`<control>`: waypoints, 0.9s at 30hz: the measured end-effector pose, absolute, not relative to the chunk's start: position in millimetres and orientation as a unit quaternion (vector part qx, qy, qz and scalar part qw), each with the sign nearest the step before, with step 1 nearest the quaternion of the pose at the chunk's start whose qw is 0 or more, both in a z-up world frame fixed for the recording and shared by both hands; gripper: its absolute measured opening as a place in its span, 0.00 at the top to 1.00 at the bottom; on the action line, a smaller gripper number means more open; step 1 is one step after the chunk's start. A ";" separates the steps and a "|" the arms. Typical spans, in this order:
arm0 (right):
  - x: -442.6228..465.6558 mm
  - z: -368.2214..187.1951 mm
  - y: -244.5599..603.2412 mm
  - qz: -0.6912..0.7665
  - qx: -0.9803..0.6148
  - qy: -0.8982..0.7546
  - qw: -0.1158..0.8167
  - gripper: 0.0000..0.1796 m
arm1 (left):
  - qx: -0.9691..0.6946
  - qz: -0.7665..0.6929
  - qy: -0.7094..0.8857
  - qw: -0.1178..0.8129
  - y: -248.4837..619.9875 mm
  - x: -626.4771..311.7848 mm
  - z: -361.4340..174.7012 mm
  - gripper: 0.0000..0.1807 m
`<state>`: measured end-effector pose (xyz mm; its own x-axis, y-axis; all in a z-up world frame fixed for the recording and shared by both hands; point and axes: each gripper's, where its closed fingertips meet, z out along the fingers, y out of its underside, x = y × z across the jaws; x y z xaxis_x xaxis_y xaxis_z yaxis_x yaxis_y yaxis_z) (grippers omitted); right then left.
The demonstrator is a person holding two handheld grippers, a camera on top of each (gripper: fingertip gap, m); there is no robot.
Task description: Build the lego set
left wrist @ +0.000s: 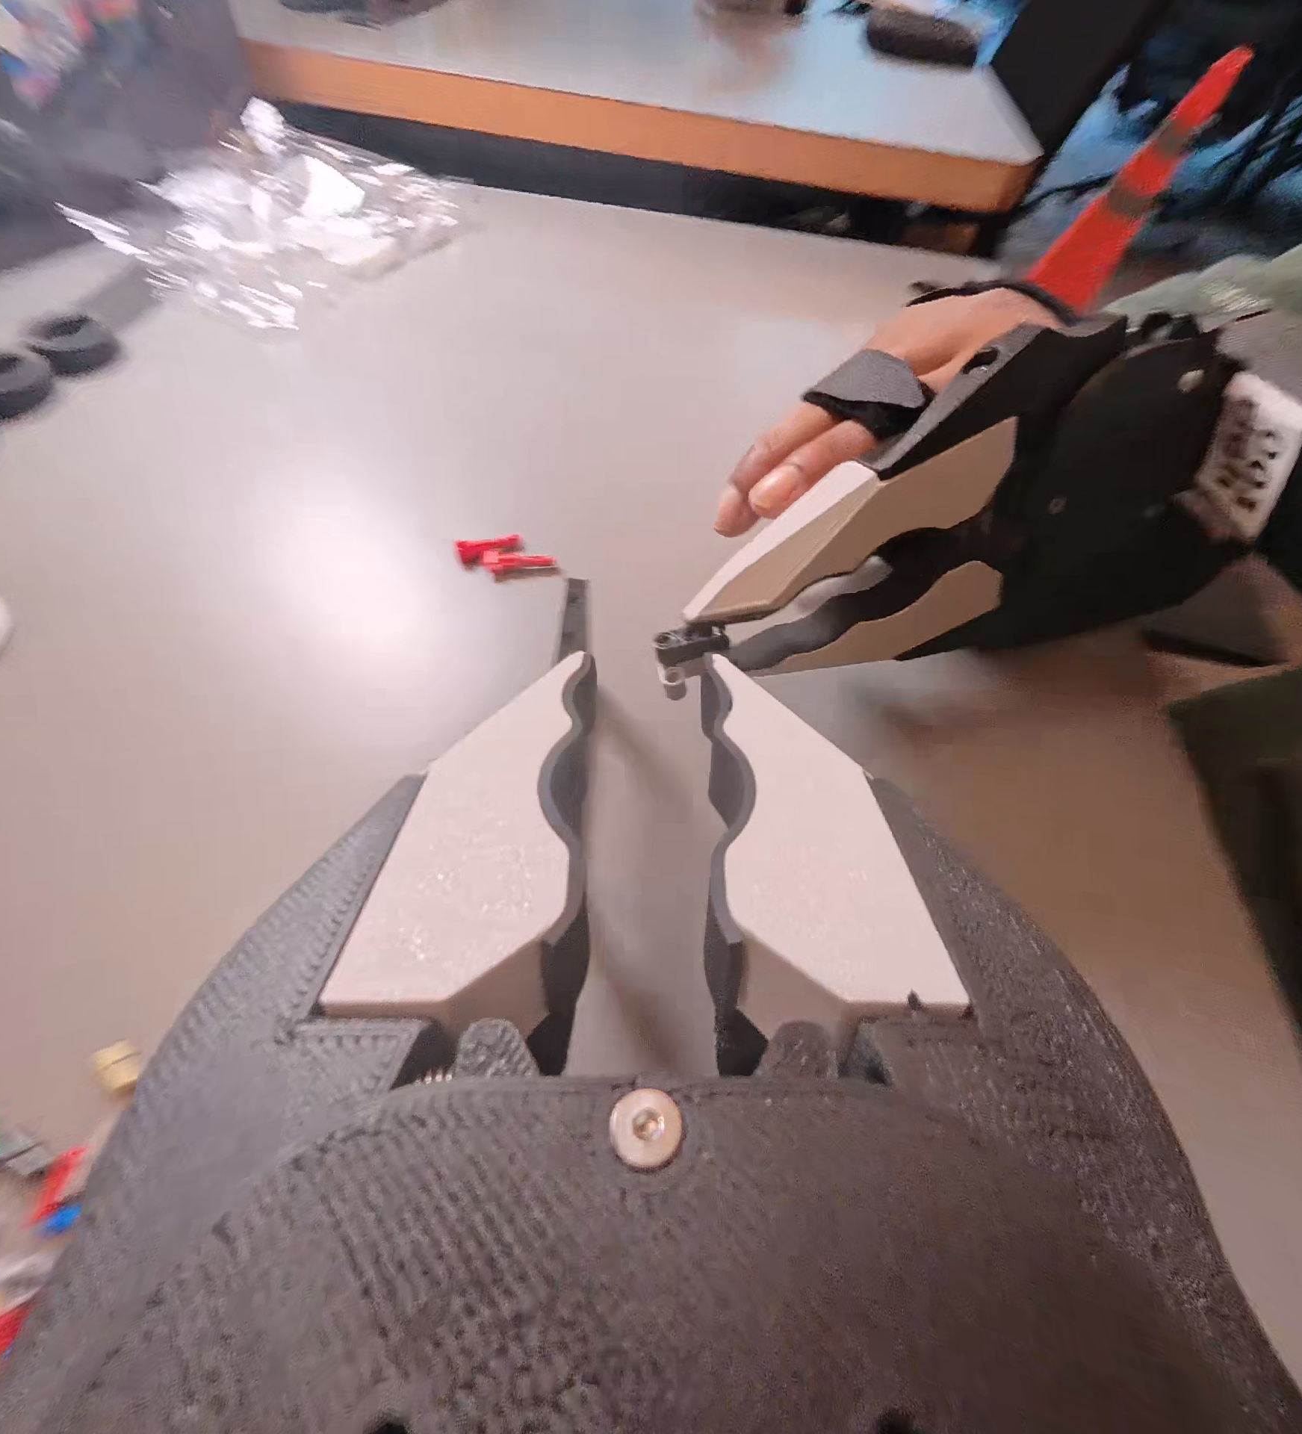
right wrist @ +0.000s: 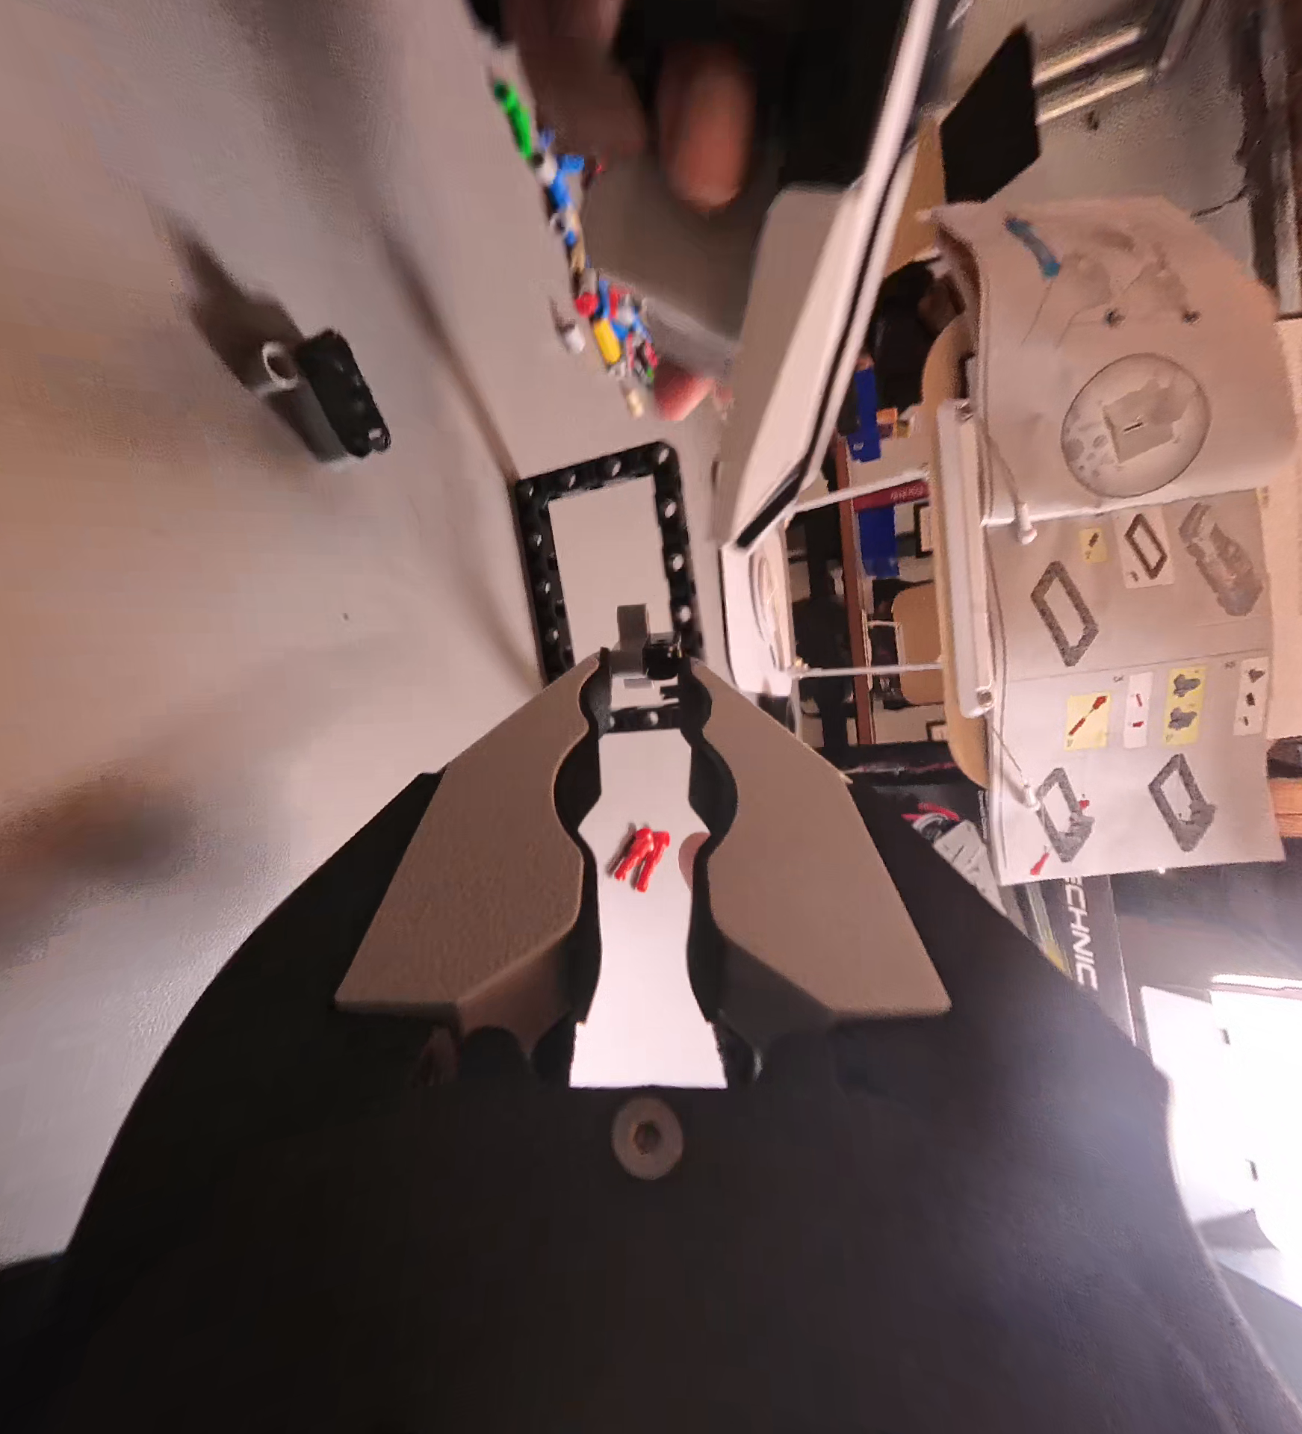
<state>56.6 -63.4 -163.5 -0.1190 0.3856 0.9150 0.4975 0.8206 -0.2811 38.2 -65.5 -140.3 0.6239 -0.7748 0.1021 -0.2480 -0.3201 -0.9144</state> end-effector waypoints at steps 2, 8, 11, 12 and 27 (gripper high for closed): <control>54.0 -177.5 -54.2 -0.076 -0.305 -0.755 0.576 0.92 | -0.772 -0.194 0.343 0.499 -55.9 21.3 -138.7 0.83; 43.2 -193.4 -40.8 -0.134 -0.310 -0.754 0.564 0.92 | -0.809 -0.141 0.366 0.439 -48.6 10.2 -169.4 0.73; 42.6 -194.5 -37.6 -0.152 -0.314 -0.748 0.565 0.92 | -0.816 -0.137 0.371 0.420 -44.1 11.4 -182.5 0.74; 43.0 -195.9 -36.6 -0.156 -0.316 -0.748 0.563 0.92 | -0.819 -0.133 0.372 0.416 -42.8 11.2 -186.6 0.76; 39.2 -194.7 -29.4 -0.159 -0.296 -0.743 0.578 0.92 | -0.815 -0.098 0.402 0.406 -43.9 14.6 -200.2 1.00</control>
<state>39.2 -29.4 -194.7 -0.1558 0.2572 0.9537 0.6244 0.7738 -0.1067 14.6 -43.9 -200.2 0.6581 -0.7346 -0.1654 -0.5748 -0.3481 -0.7406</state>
